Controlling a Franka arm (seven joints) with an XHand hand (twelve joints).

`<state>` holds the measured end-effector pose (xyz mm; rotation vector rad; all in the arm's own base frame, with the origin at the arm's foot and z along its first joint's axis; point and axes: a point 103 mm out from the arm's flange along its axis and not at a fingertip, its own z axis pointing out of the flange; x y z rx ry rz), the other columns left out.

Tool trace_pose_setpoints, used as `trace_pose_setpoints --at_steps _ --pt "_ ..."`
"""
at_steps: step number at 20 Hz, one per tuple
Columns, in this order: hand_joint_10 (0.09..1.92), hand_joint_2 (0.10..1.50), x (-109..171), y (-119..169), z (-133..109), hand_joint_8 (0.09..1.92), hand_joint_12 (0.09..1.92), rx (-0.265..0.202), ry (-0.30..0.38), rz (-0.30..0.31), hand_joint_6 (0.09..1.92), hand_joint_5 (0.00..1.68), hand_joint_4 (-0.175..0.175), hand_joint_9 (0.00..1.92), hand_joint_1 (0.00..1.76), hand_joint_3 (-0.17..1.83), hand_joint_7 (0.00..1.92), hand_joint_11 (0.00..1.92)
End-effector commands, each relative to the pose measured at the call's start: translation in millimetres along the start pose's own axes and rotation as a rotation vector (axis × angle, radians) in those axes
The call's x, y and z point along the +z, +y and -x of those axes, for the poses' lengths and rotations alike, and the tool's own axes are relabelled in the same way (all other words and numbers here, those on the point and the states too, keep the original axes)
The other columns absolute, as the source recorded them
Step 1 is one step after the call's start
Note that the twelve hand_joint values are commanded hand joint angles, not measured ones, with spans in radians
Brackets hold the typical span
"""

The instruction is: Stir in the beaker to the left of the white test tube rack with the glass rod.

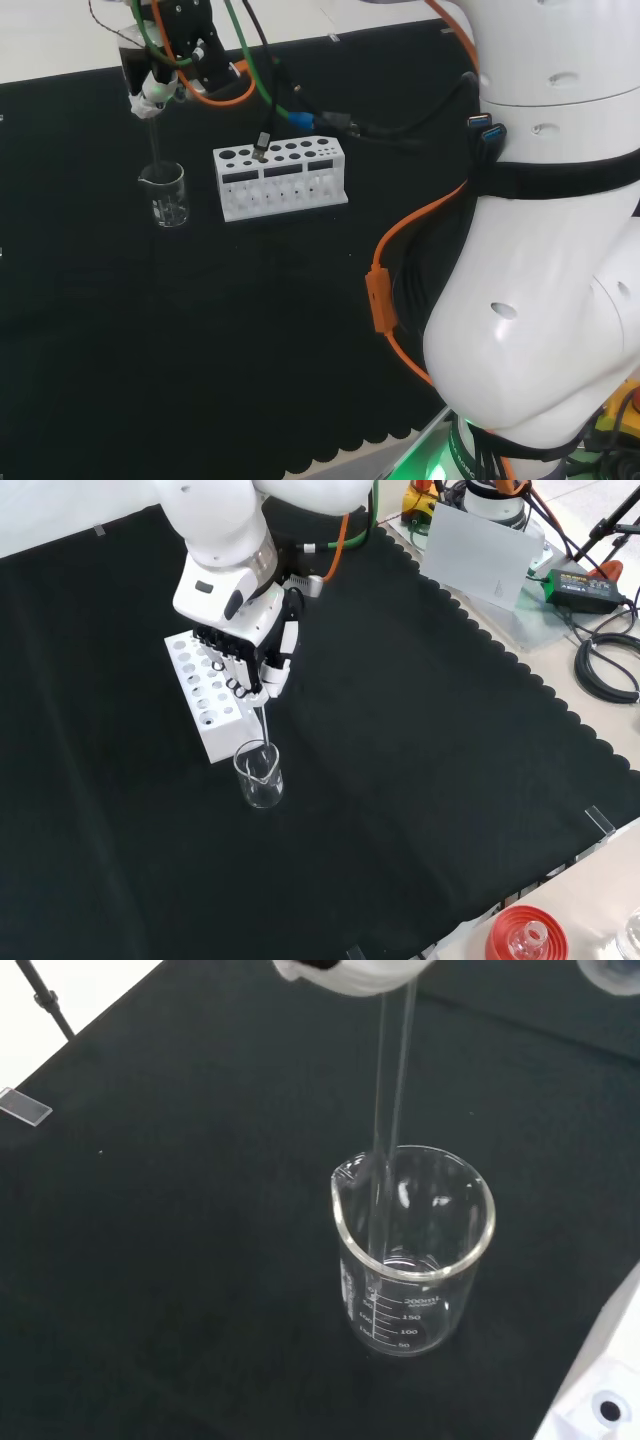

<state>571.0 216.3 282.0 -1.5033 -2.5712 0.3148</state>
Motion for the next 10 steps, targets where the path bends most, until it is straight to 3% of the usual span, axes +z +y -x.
trace_pose_setpoints --at_steps 1,5,10 --pt "0.27 1.03 1.6 10.6 -2.1 0.24 0.71 -0.008 -0.001 0.000 0.09 1.41 -0.175 1.78 1.33 -0.17 1.55 1.57" --pt "0.27 1.03 -0.8 17.2 2.9 0.24 0.71 -0.009 0.003 -0.008 0.09 1.41 -0.175 1.78 1.33 -0.17 1.55 1.57" --pt "0.27 1.03 -1.9 27.2 32.6 0.24 0.71 -0.009 0.031 -0.015 0.09 1.41 -0.175 1.78 1.33 -0.17 1.55 1.57"
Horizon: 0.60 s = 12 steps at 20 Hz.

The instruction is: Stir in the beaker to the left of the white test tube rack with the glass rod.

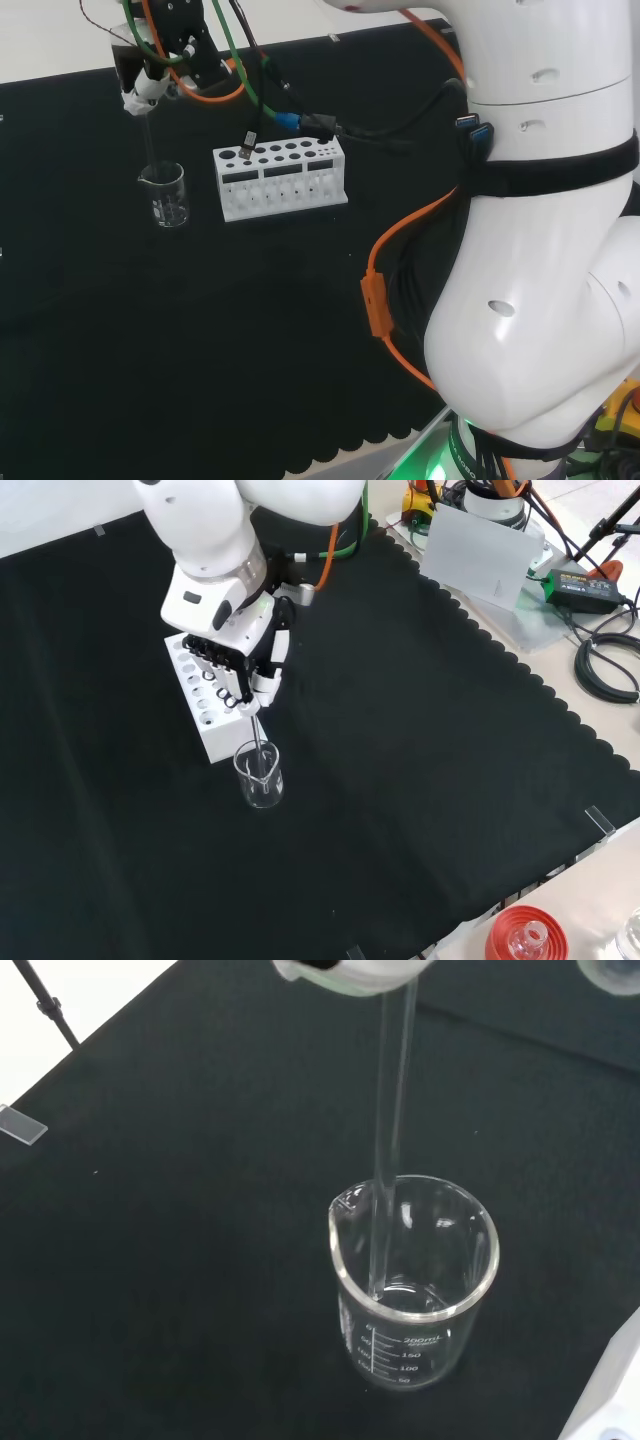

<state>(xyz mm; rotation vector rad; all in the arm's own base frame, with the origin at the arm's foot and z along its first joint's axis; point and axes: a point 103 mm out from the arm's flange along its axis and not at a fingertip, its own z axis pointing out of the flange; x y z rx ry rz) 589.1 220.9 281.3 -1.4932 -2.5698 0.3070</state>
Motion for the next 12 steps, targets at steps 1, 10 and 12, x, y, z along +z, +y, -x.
trace_pose_setpoints --at_steps 1,10,12 --pt "0.27 1.03 1.9 8.6 31.4 0.24 0.71 0.002 0.020 -0.012 0.09 1.41 -0.175 1.78 1.33 -0.17 1.55 1.57" --pt "0.27 1.03 1.1 -18.2 39.5 0.24 0.71 0.030 0.027 0.007 0.09 1.41 -0.175 1.78 1.33 -0.17 1.55 1.57" --pt "0.27 1.03 2.3 -27.4 33.7 0.24 0.71 0.034 0.029 0.011 0.09 1.41 -0.175 1.78 1.33 -0.17 1.55 1.57"
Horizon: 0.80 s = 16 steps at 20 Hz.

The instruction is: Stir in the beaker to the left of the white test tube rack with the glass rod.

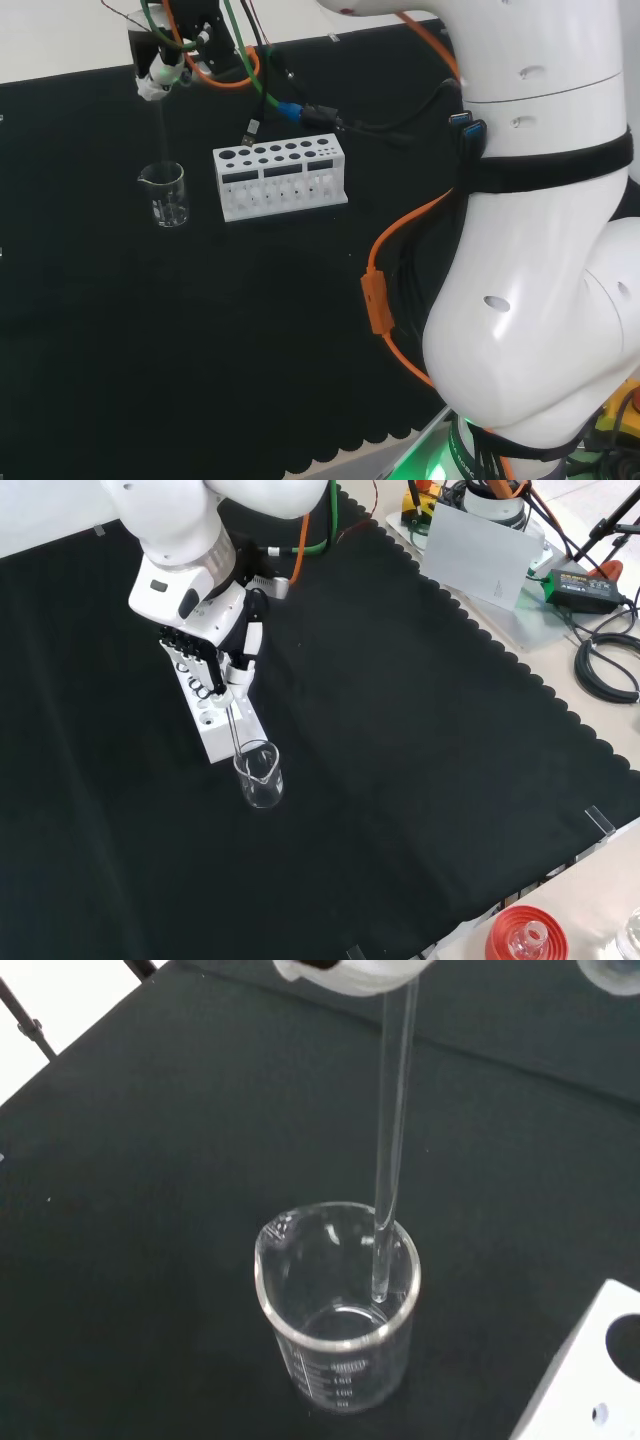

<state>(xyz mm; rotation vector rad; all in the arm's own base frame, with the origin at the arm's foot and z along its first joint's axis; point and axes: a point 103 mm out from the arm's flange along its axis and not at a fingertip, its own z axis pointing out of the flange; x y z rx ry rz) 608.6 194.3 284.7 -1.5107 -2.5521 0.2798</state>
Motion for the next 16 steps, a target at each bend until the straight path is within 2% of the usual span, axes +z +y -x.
trace_pose_setpoints --at_steps 1,5,8,16 --pt "0.27 1.03 7.5 -30.0 -0.2 0.24 0.71 0.021 0.018 -0.016 0.09 1.41 -0.175 1.78 1.33 -0.17 1.55 1.57" --pt "0.27 1.03 11.3 -47.2 -13.9 0.24 0.71 0.023 0.001 0.025 0.09 1.41 -0.175 1.78 1.33 -0.17 1.55 1.57" --pt "0.27 1.03 14.5 -57.2 -28.4 0.24 0.71 0.022 0.005 0.016 0.09 1.41 -0.175 1.78 1.33 -0.17 1.55 1.57" --pt "0.27 1.03 21.0 -36.4 -41.9 0.25 0.71 0.003 0.011 0.001 0.09 1.41 -0.175 1.78 1.33 -0.17 1.55 1.57"
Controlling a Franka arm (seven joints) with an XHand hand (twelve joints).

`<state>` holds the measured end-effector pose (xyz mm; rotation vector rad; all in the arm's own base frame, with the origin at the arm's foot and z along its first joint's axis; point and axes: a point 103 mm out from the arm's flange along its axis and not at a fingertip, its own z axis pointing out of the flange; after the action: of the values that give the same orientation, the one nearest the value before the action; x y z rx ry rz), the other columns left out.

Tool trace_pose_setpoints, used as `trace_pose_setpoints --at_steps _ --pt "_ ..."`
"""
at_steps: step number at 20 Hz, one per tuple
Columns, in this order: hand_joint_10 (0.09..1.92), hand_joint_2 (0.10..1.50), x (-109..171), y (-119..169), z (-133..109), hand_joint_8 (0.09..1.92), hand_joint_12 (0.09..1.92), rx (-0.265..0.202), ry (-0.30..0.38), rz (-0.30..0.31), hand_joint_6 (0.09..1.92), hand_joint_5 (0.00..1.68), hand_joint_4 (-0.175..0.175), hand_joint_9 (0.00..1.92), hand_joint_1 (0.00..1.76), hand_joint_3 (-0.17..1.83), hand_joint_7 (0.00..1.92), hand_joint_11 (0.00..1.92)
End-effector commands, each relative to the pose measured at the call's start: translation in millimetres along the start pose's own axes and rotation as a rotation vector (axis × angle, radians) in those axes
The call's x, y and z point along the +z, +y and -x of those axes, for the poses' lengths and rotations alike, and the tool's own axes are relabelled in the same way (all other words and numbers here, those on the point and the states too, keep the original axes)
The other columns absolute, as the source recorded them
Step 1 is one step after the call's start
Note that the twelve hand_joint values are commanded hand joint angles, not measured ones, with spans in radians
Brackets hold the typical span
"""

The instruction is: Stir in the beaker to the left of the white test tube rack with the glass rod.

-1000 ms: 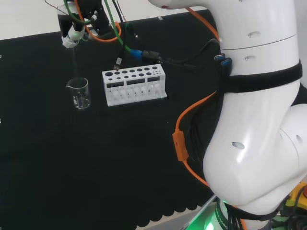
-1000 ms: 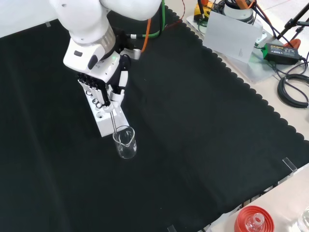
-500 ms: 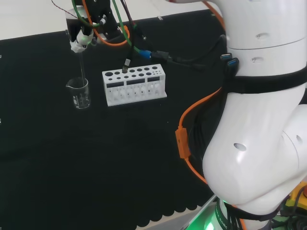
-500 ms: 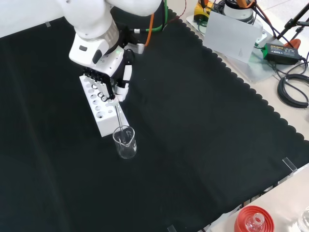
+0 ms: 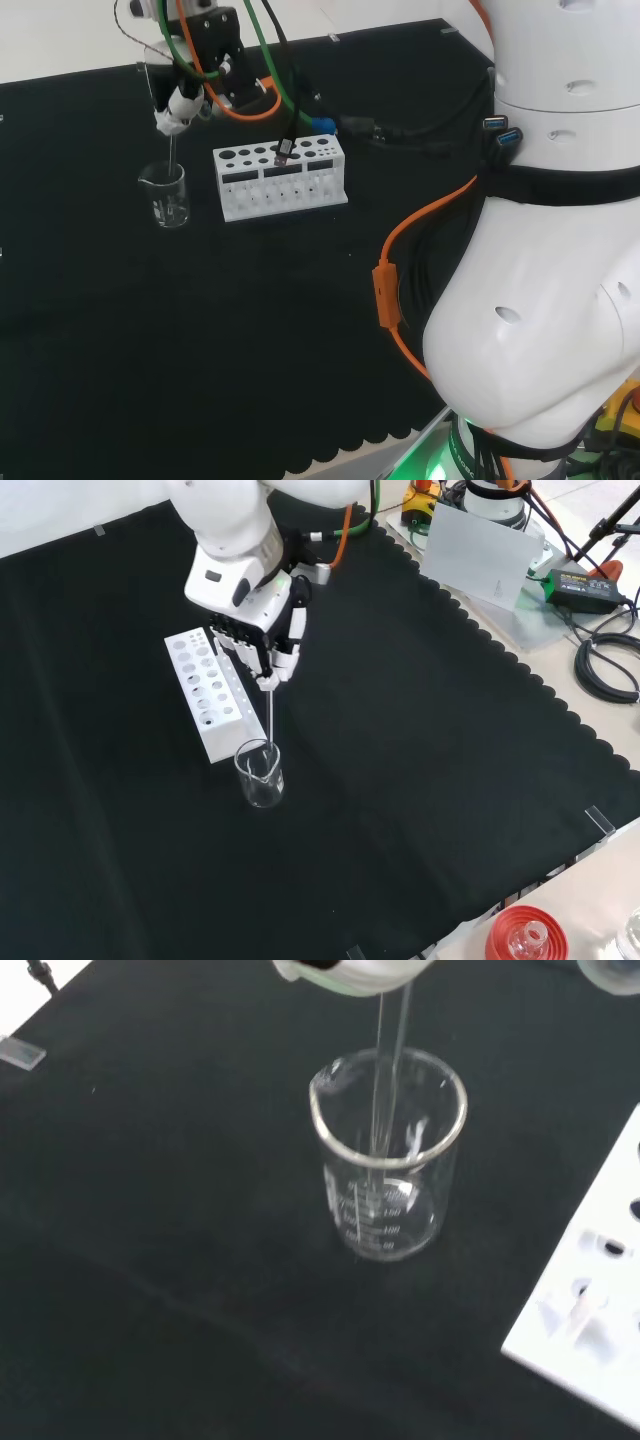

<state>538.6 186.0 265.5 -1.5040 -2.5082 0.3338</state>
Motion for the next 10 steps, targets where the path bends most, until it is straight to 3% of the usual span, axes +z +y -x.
trace_pose_setpoints --at_steps 1,10 --pt "0.27 1.03 -15.6 22.9 -16.8 0.25 0.71 -0.009 -0.001 0.050 0.09 1.41 -0.175 1.78 1.33 -0.17 1.55 1.57" --pt "0.27 1.03 -24.7 43.4 4.3 0.25 0.71 -0.007 0.002 0.047 0.09 1.41 -0.175 1.78 1.33 -0.17 1.55 1.57"
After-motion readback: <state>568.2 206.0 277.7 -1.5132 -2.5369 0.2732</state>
